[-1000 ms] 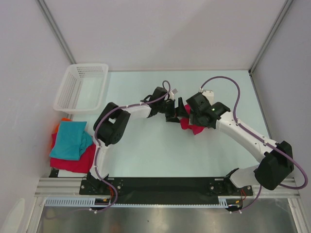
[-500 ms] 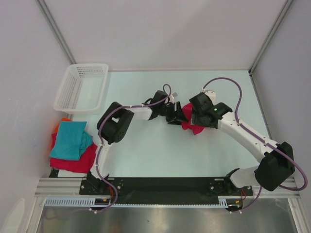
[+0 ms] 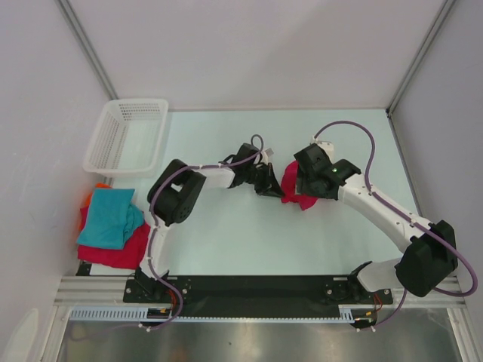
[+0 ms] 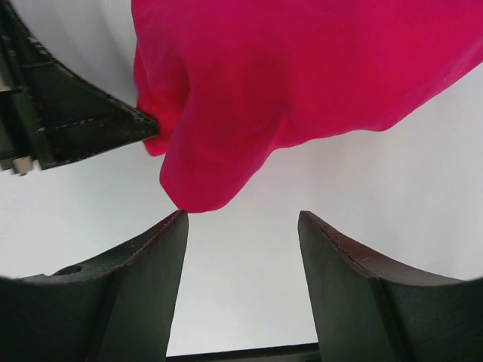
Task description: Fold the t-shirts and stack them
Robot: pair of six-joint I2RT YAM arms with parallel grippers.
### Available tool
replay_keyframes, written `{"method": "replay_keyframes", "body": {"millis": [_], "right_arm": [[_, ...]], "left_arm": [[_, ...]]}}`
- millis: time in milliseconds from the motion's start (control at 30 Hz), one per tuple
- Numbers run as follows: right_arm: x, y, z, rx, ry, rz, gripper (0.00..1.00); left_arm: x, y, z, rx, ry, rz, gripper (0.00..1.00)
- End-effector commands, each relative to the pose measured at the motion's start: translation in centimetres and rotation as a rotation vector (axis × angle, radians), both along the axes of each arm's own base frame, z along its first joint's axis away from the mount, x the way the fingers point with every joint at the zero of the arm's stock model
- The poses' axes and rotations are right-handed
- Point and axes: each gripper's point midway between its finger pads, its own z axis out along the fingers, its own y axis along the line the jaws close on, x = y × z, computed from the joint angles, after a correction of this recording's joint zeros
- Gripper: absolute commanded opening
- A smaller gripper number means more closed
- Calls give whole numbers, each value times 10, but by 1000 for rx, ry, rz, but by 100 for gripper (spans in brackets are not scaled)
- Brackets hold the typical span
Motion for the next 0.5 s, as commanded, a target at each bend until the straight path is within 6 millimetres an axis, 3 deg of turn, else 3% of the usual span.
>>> {"method": "replay_keyframes", "body": {"millis": [0, 67, 100, 200, 233, 300, 333, 433, 467], "right_arm": [[2, 10, 15, 58, -54, 5, 66], [0, 15, 15, 75, -57, 14, 65], [-1, 18, 14, 79, -55, 21, 65], [-4, 27, 14, 94, -58, 41, 65], [-5, 30, 14, 98, -59, 45, 65], [-9, 36, 14, 101, -60, 60, 65], [-10, 40, 15, 112, -65, 61, 65], [-13, 48, 14, 127, -71, 74, 65], [-14, 51, 13, 130, -70, 80, 65]], "left_arm": [[14, 16, 99, -13, -213, 0, 0], [17, 29, 121, 7, -246, 18, 0], [15, 35, 151, -14, -299, 30, 0], [14, 55, 186, -4, -358, 62, 0], [7, 63, 209, -10, -390, 74, 0], [1, 69, 230, -19, -428, 76, 0], [-9, 75, 250, -39, -455, 81, 0], [-24, 85, 270, -57, -471, 96, 0], [-31, 91, 288, -72, -505, 112, 0]]}}
